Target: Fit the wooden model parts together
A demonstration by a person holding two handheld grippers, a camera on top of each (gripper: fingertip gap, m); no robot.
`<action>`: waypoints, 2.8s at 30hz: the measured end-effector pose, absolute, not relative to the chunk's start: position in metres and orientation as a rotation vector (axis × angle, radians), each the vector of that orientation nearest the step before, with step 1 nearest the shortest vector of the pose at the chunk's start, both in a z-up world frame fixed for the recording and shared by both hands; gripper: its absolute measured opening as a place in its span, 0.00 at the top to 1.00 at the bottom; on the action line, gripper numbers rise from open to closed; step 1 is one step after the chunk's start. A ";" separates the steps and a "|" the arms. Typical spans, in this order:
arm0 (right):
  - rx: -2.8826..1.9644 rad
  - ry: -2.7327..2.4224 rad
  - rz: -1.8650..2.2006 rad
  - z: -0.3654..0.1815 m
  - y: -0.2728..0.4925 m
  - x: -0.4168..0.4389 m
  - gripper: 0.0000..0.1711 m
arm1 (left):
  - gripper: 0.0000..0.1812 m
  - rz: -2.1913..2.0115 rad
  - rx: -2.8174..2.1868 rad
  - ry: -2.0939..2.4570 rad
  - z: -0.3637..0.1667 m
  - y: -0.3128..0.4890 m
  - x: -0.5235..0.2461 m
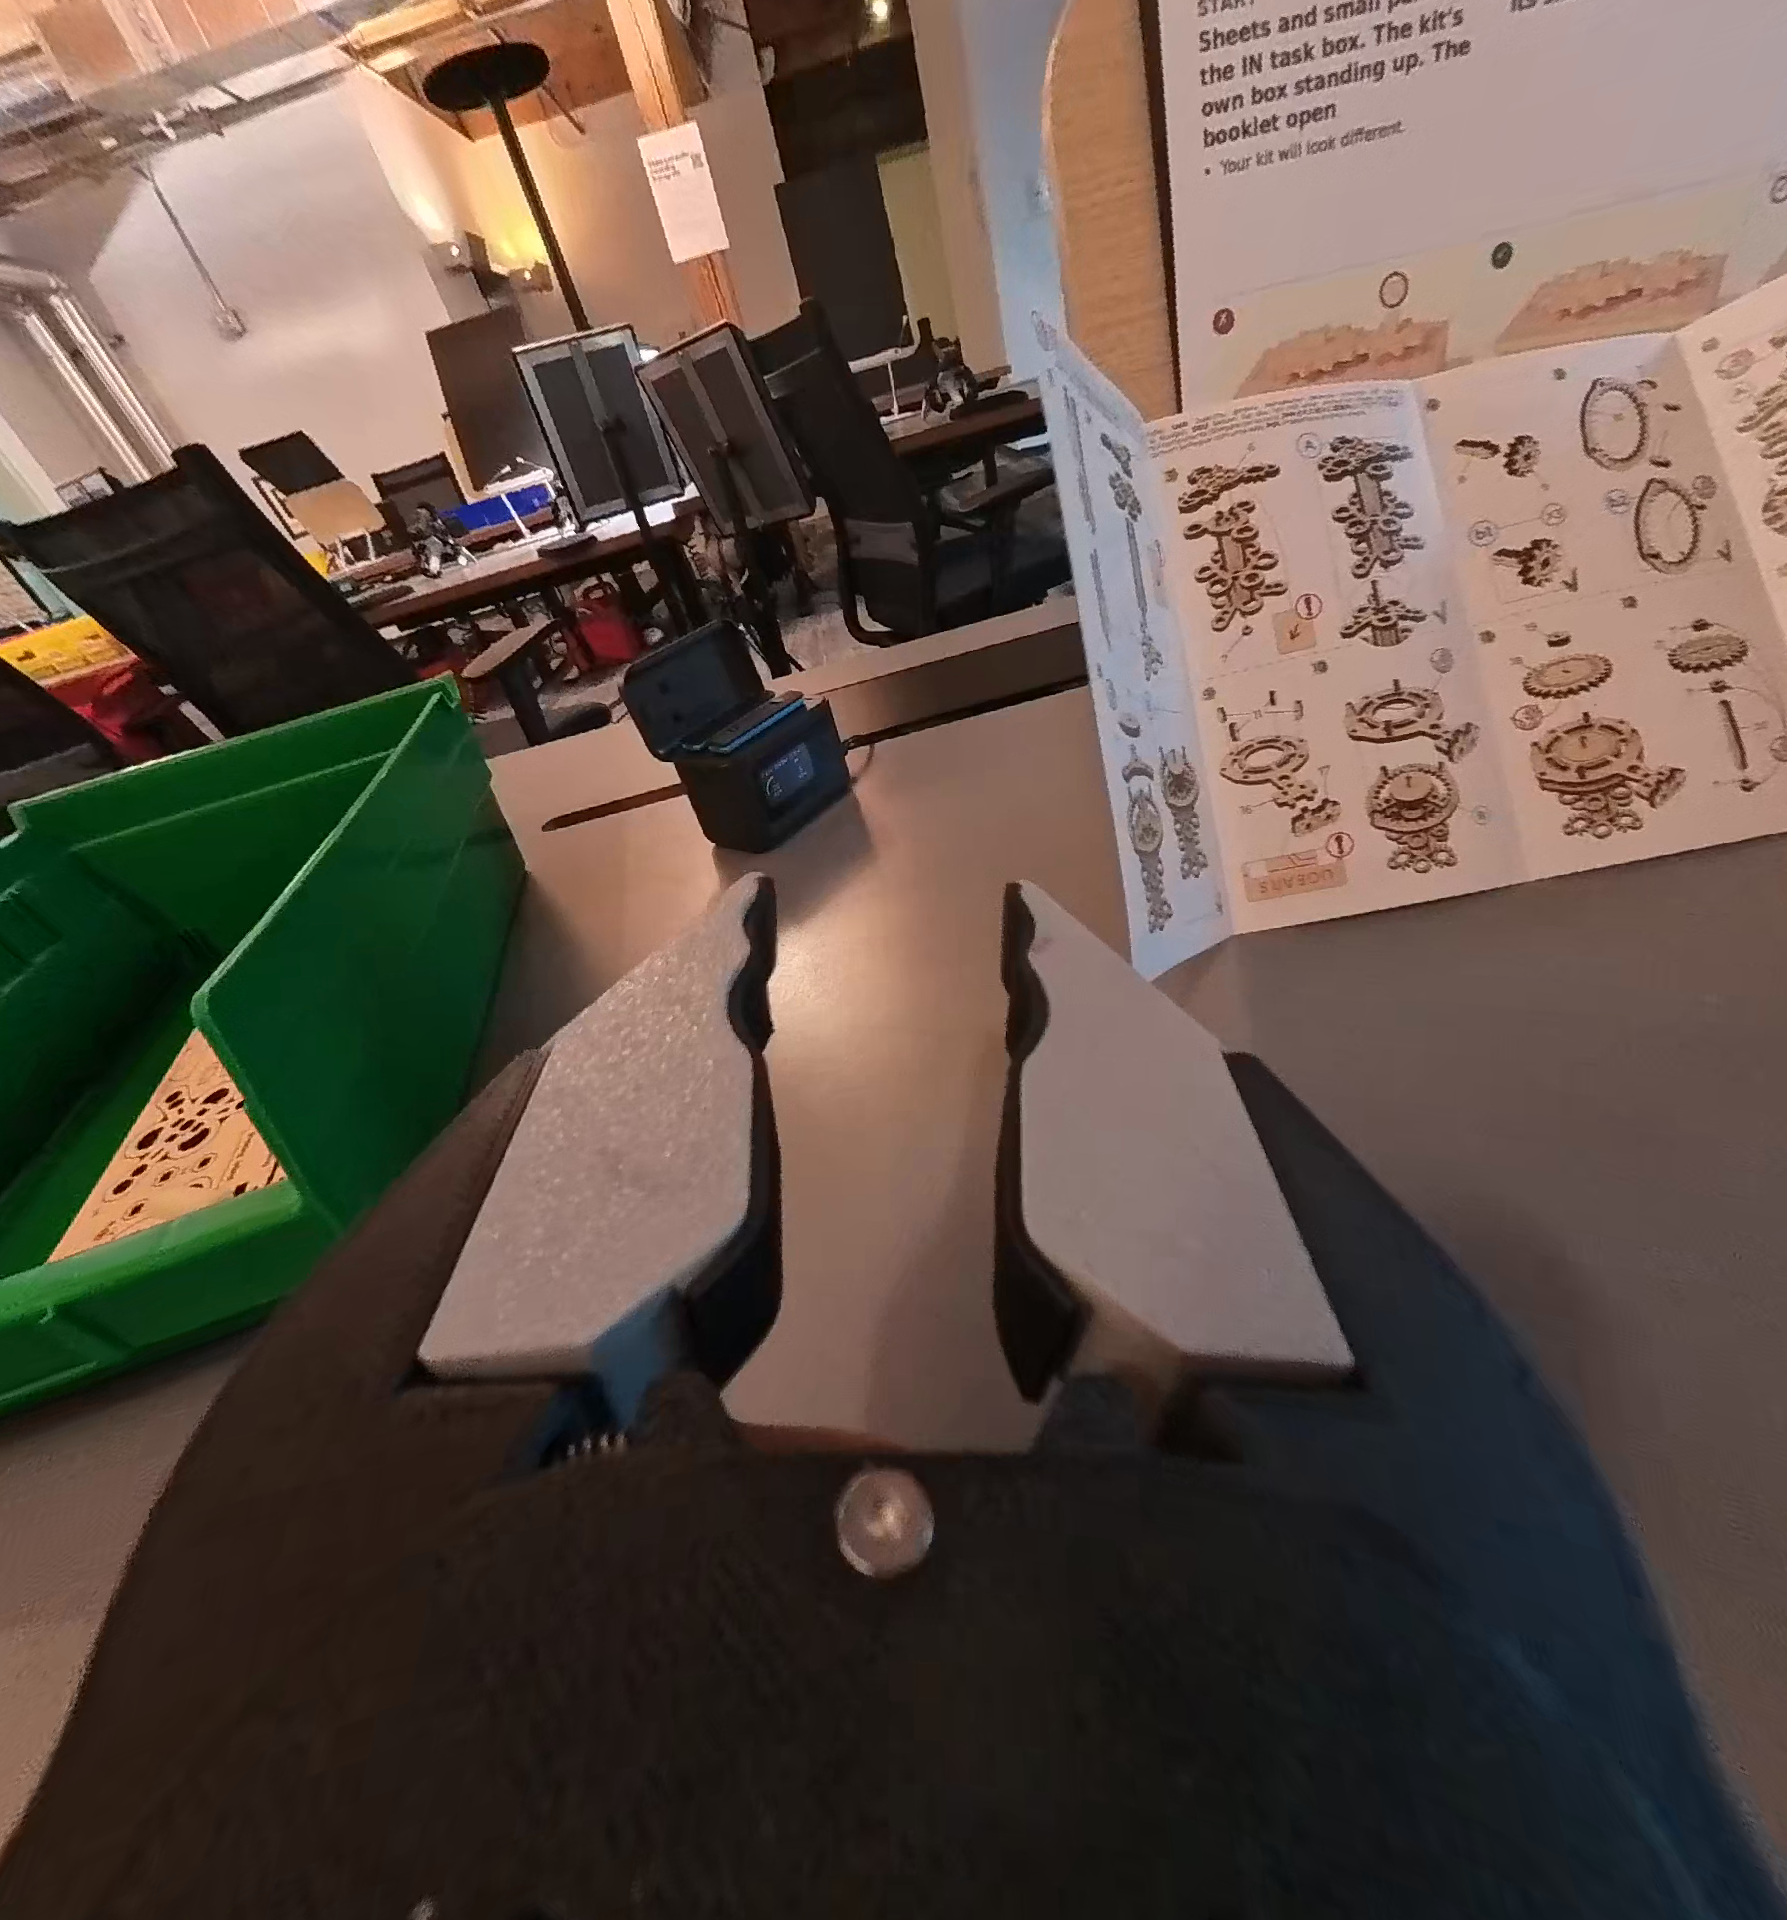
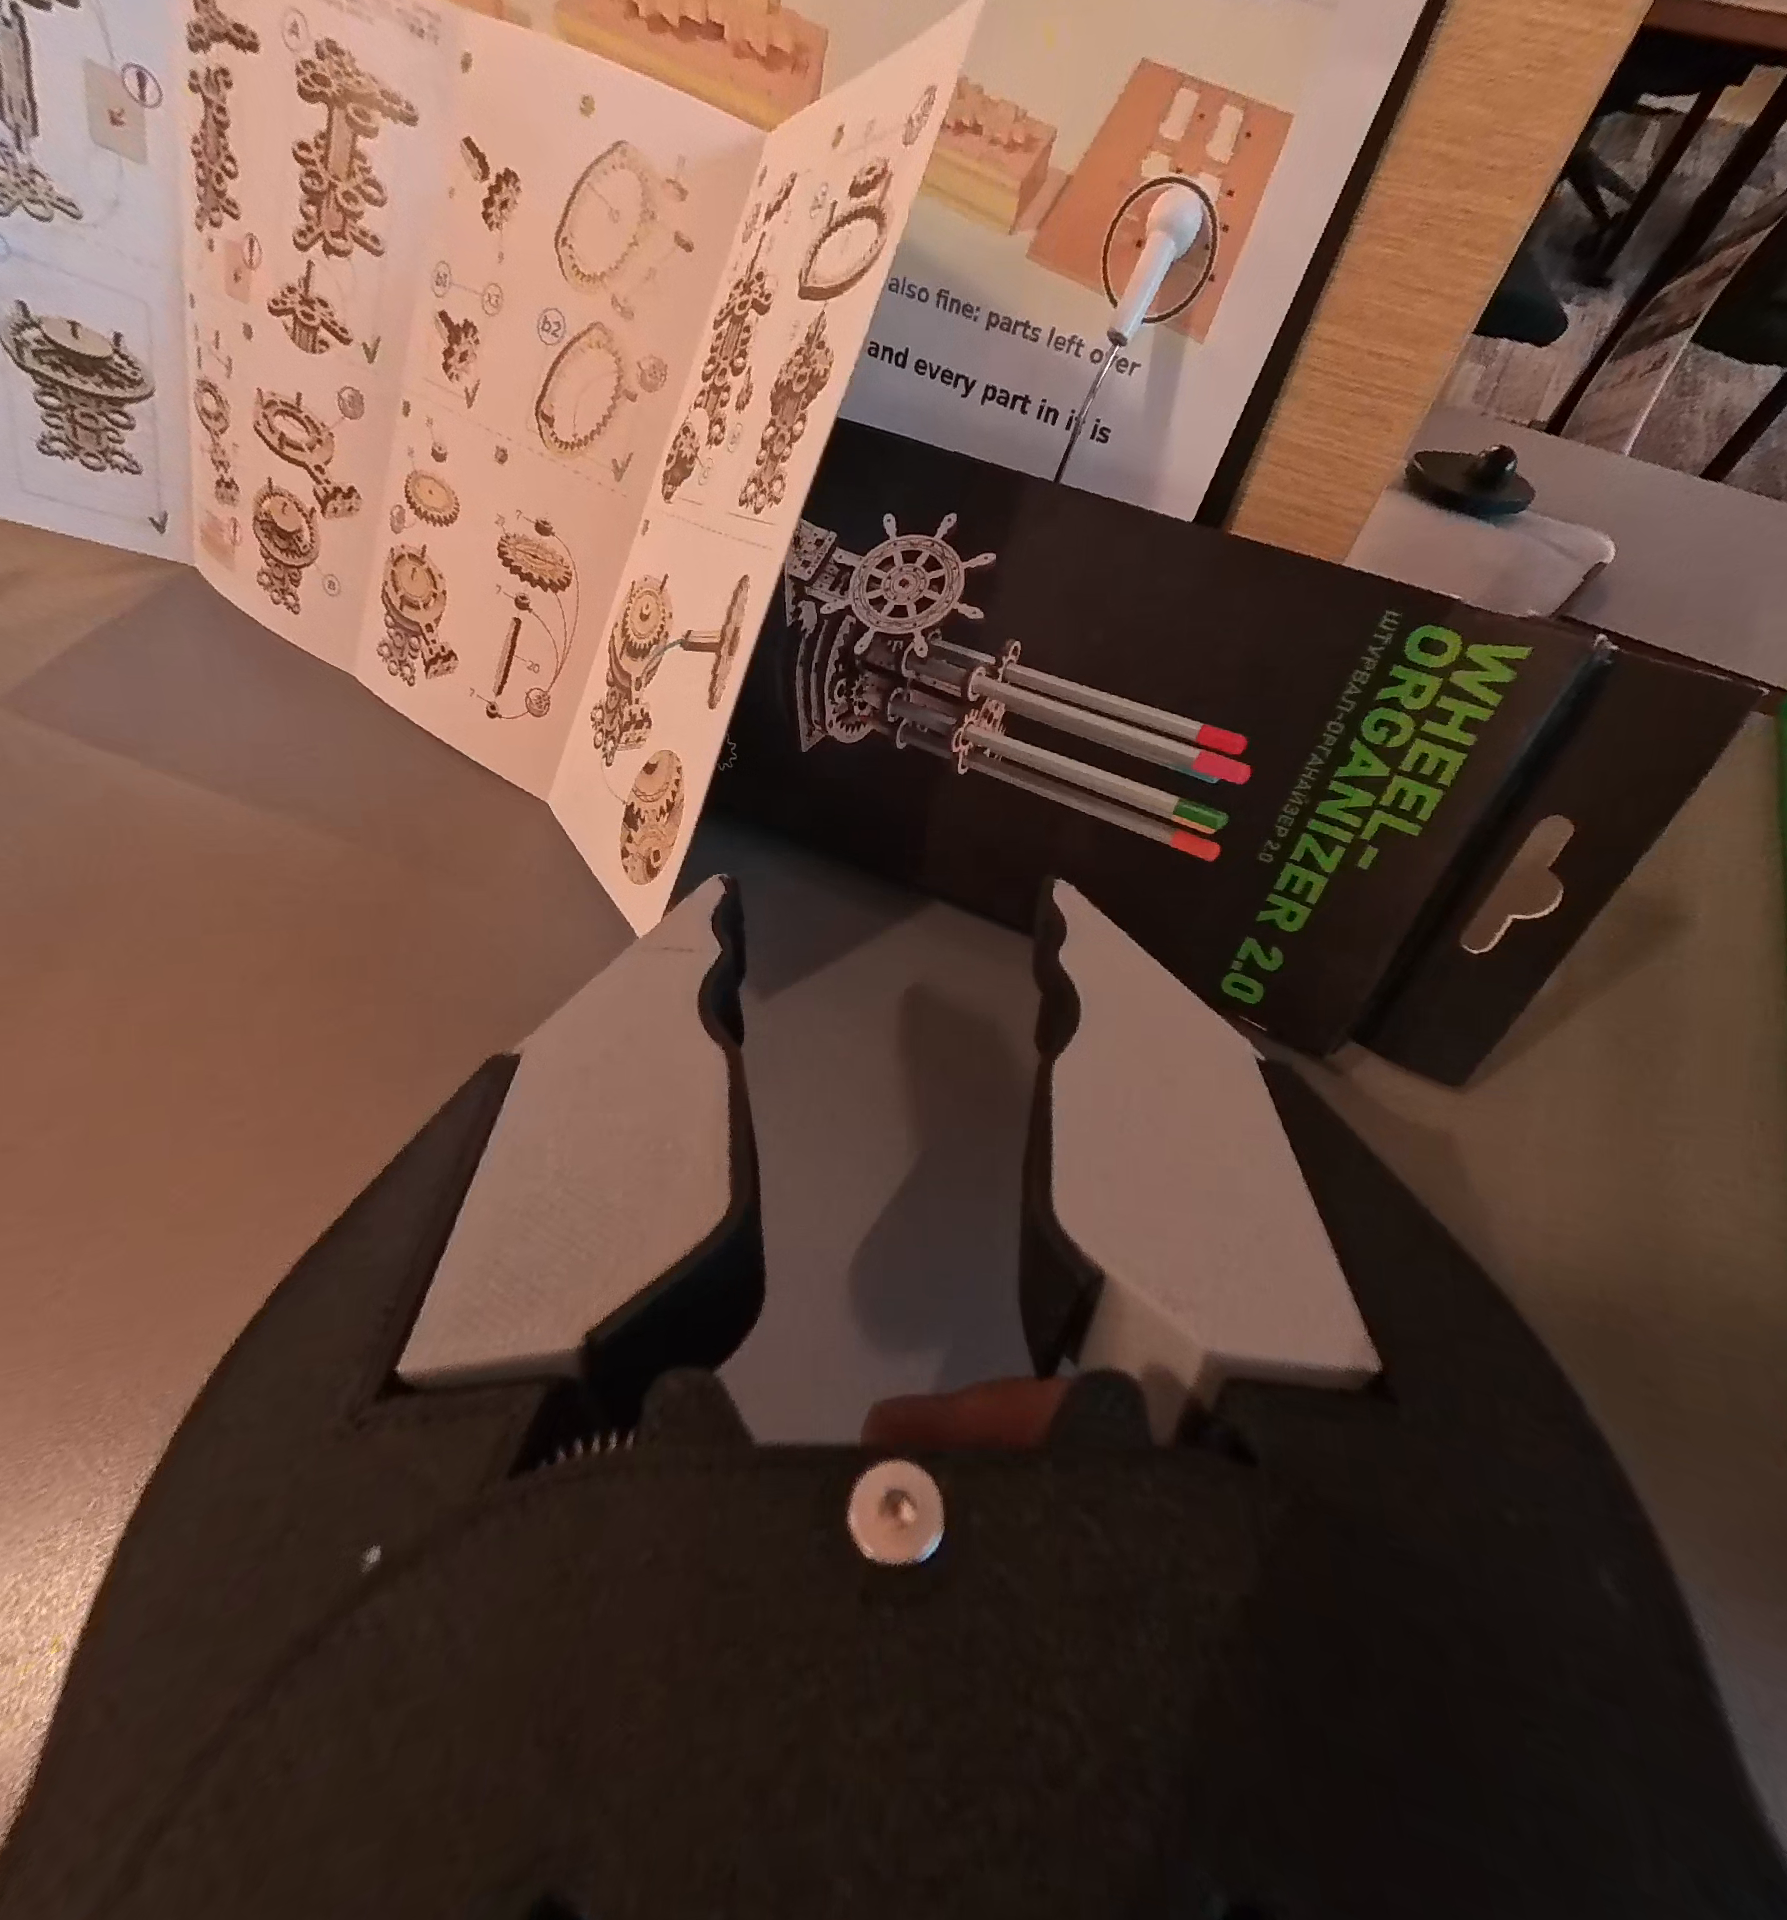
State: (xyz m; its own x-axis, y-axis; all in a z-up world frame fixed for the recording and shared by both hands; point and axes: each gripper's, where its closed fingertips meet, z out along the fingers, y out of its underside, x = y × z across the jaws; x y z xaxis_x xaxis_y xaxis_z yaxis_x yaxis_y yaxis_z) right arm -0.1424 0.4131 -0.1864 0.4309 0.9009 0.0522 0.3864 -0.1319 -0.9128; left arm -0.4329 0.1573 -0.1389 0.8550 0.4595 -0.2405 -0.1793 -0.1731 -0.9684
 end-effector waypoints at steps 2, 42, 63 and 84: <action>-1.719 -1.127 0.660 -0.187 0.413 -0.143 0.69 | 0.79 0.583 -1.655 -0.211 -0.139 0.158 -0.432; -1.721 -1.125 0.650 -0.188 0.411 -0.141 0.68 | 0.84 0.596 -1.639 -0.201 -0.137 0.157 -0.429; -1.726 -1.122 0.656 -0.188 0.410 -0.140 0.67 | 0.75 0.800 -1.490 -0.519 -0.123 0.101 -0.485; -1.733 -1.122 0.655 -0.189 0.410 -0.140 0.67 | 0.82 0.770 -1.482 -0.540 -0.124 0.096 -0.490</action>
State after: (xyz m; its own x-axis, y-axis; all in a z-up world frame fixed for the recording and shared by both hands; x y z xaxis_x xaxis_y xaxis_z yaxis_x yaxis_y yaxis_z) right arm -0.1402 0.4102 -0.1886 0.4384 0.8973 0.0511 0.3961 -0.1418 -0.9072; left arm -0.4900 0.0957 -0.1236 0.6602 0.7386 -0.1364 -0.1243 -0.0717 -0.9897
